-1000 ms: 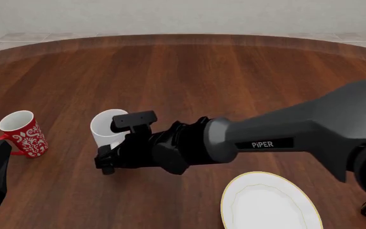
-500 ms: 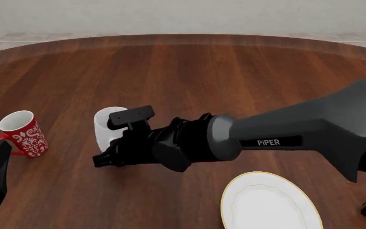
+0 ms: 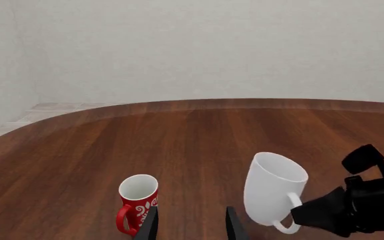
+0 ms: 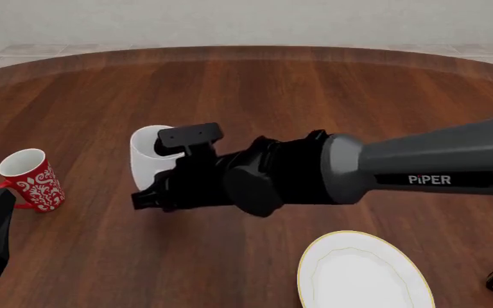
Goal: Put the white mug on the plate.
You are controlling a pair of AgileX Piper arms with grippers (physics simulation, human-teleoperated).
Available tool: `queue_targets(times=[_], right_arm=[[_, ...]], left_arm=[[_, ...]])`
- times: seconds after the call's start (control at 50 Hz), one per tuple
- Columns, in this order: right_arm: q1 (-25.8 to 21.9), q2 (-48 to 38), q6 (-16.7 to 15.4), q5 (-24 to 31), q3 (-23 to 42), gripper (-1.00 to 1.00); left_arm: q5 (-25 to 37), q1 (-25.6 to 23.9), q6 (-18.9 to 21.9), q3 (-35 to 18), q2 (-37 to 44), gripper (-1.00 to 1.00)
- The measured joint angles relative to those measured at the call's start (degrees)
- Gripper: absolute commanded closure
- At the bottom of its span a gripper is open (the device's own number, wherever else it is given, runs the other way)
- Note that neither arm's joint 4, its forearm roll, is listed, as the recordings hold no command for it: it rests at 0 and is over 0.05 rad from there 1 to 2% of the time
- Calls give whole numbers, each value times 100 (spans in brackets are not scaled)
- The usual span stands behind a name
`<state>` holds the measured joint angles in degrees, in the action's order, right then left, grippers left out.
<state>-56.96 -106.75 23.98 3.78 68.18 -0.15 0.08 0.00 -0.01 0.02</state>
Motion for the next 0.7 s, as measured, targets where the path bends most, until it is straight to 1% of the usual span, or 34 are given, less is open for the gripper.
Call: queue_targets(times=[0.28, 0.7], right_arm=[[37, 515, -142, 189, -259, 100], [152, 1313, -237, 249, -932, 100]], left_arm=[[0, 0, 0, 0, 0, -100], [0, 0, 1, 0, 0, -100]])
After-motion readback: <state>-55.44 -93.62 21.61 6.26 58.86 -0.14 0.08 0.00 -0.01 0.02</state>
